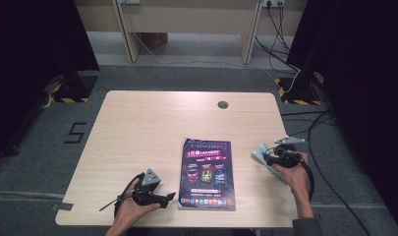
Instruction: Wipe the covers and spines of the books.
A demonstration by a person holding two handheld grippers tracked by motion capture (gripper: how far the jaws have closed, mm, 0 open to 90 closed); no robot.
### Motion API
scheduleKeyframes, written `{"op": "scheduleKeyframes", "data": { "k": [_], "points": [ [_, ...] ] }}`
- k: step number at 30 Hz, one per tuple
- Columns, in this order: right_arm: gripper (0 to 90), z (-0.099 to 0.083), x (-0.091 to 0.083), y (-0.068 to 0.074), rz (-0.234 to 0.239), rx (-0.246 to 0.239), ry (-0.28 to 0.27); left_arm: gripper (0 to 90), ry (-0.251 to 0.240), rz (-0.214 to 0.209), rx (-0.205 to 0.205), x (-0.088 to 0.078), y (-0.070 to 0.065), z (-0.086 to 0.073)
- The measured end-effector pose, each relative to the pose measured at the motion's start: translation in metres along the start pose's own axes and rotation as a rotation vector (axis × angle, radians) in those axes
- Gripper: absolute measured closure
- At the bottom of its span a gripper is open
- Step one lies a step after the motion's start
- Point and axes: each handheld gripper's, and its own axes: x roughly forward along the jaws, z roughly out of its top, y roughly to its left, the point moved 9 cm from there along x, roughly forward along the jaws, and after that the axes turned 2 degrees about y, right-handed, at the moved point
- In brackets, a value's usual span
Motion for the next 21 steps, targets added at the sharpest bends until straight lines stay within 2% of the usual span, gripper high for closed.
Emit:
{"op": "scheduleKeyframes", "data": {
  "k": [5,11,13,14,16,19,21],
  "points": [
    [56.8,-0.006,0.007,-0.003,-0.005,0.0,0.018,22.2,-0.032,-0.012,-0.018,0.001,-0.004,0.004],
    [59.6,-0.013,0.017,-0.003,-0.008,-0.032,0.061,23.4,-0.054,-0.045,-0.053,0.007,-0.013,0.009],
    [61.2,-0.014,0.018,-0.002,-0.004,-0.039,0.059,24.2,-0.052,-0.052,-0.052,0.009,-0.015,0.009],
    [64.6,-0.017,0.022,0.0,0.001,-0.047,0.079,24.8,-0.056,-0.056,-0.054,0.013,-0.019,0.011],
    [67.3,-0.019,0.026,0.0,0.006,-0.057,0.083,25.8,-0.056,-0.062,-0.049,0.018,-0.024,0.013],
    [72.7,-0.019,0.025,-0.002,0.009,-0.049,0.076,27.0,-0.048,-0.073,-0.034,0.022,-0.03,0.013],
    [77.2,-0.016,0.021,-0.003,0.006,-0.059,0.058,27.7,-0.043,-0.092,-0.018,0.025,-0.038,0.013]
  ]
}}
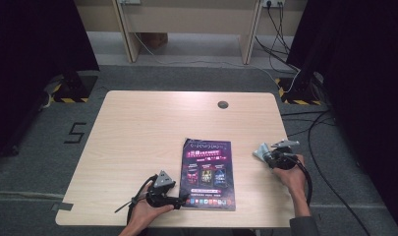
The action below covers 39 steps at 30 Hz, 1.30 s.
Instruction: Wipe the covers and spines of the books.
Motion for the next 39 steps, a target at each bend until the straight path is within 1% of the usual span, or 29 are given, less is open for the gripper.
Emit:
{"op": "scheduleKeyframes", "data": {
  "k": [2,3,4,5,7,8,10,11,13,15,18,19,20,22,23,24,25,27,30,31,32,33,35,37,38,39],
  "points": [
    [77.6,0.006,-0.005,0.0,-0.01,-0.008,-0.027,30.3,0.003,0.006,0.015,0.0,-0.001,0.0],
    [77.7,0.01,-0.009,0.001,-0.011,-0.014,-0.046,31.0,0.005,0.003,0.012,0.0,-0.002,0.0],
    [77.7,0.01,-0.009,0.001,-0.011,-0.014,-0.046,32.8,0.005,0.003,0.012,0.0,-0.002,0.0],
    [77.7,0.019,-0.016,0.008,0.0,-0.021,-0.079,34.8,0.003,-0.002,0.008,0.0,-0.004,-0.001],
    [77.7,0.03,-0.023,0.017,0.01,-0.045,-0.109,38.2,0.008,-0.004,0.012,0.0,-0.005,-0.001],
    [77.7,0.035,-0.025,0.024,0.024,-0.056,-0.125,38.6,0.007,0.001,0.015,0.0,-0.006,-0.001],
    [77.6,0.044,-0.029,0.038,0.049,-0.09,-0.146,39.3,0.011,0.009,0.024,0.0,-0.008,-0.002],
    [77.5,0.048,-0.031,0.046,0.062,-0.1,-0.151,39.3,0.017,0.012,0.031,-0.001,-0.009,-0.002],
    [77.5,0.055,-0.031,0.061,0.087,-0.131,-0.162,39.0,0.024,0.008,0.035,-0.001,-0.012,-0.003],
    [77.4,0.059,-0.028,0.075,0.112,-0.156,-0.162,39.0,0.031,0.008,0.038,-0.002,-0.014,-0.004],
    [77.3,0.064,-0.02,0.096,0.147,-0.188,-0.153,39.1,0.038,0.015,0.057,-0.004,-0.018,-0.006],
    [77.2,0.064,-0.017,0.104,0.161,-0.188,-0.152,39.1,0.036,0.016,0.057,-0.004,-0.02,-0.007],
    [77.1,0.065,-0.014,0.112,0.177,-0.204,-0.147,39.0,0.038,0.013,0.055,-0.005,-0.022,-0.008],
    [76.9,0.066,-0.008,0.126,0.187,-0.241,-0.137,38.9,0.049,0.008,0.06,-0.007,-0.025,-0.011],
    [76.9,0.065,-0.007,0.131,0.192,-0.249,-0.129,38.7,0.052,0.001,0.059,-0.008,-0.028,-0.013],
    [76.9,0.065,-0.007,0.131,0.192,-0.249,-0.129,38.6,0.052,0.001,0.059,-0.008,-0.028,-0.013],
    [76.5,0.063,-0.001,0.146,0.212,-0.287,-0.114,38.6,0.052,0.0,0.054,-0.01,-0.031,-0.015],
    [76.1,0.061,0.004,0.155,0.219,-0.302,-0.1,38.5,0.049,-0.003,0.048,-0.01,-0.032,-0.016],
    [73.4,0.058,0.013,0.165,0.229,-0.322,-0.074,37.9,0.052,-0.015,0.035,-0.01,-0.031,-0.017],
    [71.4,0.056,0.016,0.167,0.23,-0.332,-0.058,37.4,0.053,-0.021,0.032,-0.01,-0.031,-0.017],
    [71.4,0.056,0.016,0.167,0.23,-0.332,-0.058,36.5,0.053,-0.021,0.032,-0.01,-0.031,-0.017],
    [66.9,0.054,0.021,0.168,0.213,-0.332,-0.045,35.3,0.054,-0.018,0.033,-0.01,-0.03,-0.017],
    [65.2,0.054,0.02,0.167,0.209,-0.339,-0.039,33.7,0.054,-0.016,0.035,-0.009,-0.029,-0.016],
    [64.3,0.056,0.017,0.167,0.211,-0.324,-0.051,32.8,0.054,-0.016,0.036,-0.009,-0.029,-0.016],
    [64.3,0.056,0.017,0.167,0.211,-0.324,-0.051,32.5,0.054,-0.016,0.036,-0.009,-0.029,-0.016],
    [65.5,0.057,0.014,0.168,0.221,-0.328,-0.057,32.5,0.055,-0.016,0.037,-0.009,-0.029,-0.016]
  ]
}}
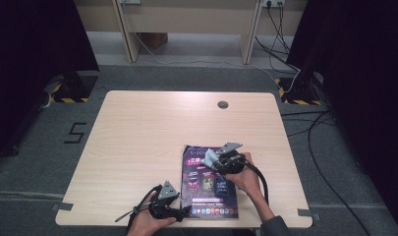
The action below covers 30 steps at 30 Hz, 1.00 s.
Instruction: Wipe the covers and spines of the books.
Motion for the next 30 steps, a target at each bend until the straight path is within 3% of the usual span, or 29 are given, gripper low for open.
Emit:
{"op": "scheduleKeyframes", "data": {
  "k": [6,9,10,13,15,20,24,30],
  "points": [
    [76.2,-0.001,0.006,0.001,-0.015,-0.049,0.023,32.4,-0.002,0.001,0.004,0.0,0.0,0.0],
    [77.0,-0.002,0.011,-0.014,-0.077,-0.045,0.032,32.5,-0.002,-0.001,0.007,0.0,0.0,0.0],
    [77.0,-0.002,0.011,-0.014,-0.077,-0.045,0.032,32.5,-0.002,-0.001,0.007,0.0,0.0,0.0],
    [77.0,-0.001,0.015,-0.041,-0.155,-0.026,0.034,32.7,0.001,-0.003,0.012,0.0,0.0,0.0],
    [76.9,-0.002,0.016,-0.048,-0.164,0.001,0.027,32.8,0.0,-0.004,0.013,0.0,0.0,0.0],
    [76.6,-0.001,0.019,-0.063,-0.193,0.013,0.02,32.8,0.0,-0.007,0.017,0.0,0.0,0.0],
    [77.9,0.0,0.02,-0.058,-0.188,0.001,0.026,32.7,0.002,-0.01,0.022,0.0,0.001,0.0],
    [77.9,0.013,0.026,-0.015,-0.104,-0.115,0.018,32.7,0.0,-0.01,0.024,0.001,0.001,0.0]
  ]
}}
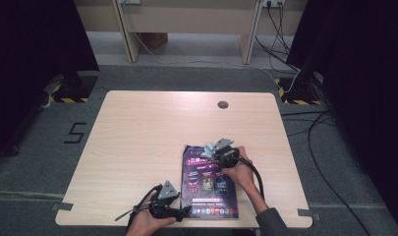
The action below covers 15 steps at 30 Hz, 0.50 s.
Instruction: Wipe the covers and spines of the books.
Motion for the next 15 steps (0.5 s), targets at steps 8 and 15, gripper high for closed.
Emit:
{"op": "scheduleKeyframes", "data": {
  "k": [8,15],
  "points": [
    [77.6,-0.015,0.003,-0.043,-0.113,0.102,0.005,32.8,-0.002,-0.002,0.0,0.0,0.0,0.0],
    [77.9,-0.024,0.001,-0.056,-0.131,0.151,0.006,32.6,0.001,-0.003,0.002,0.0,0.0,0.0]
  ]
}}
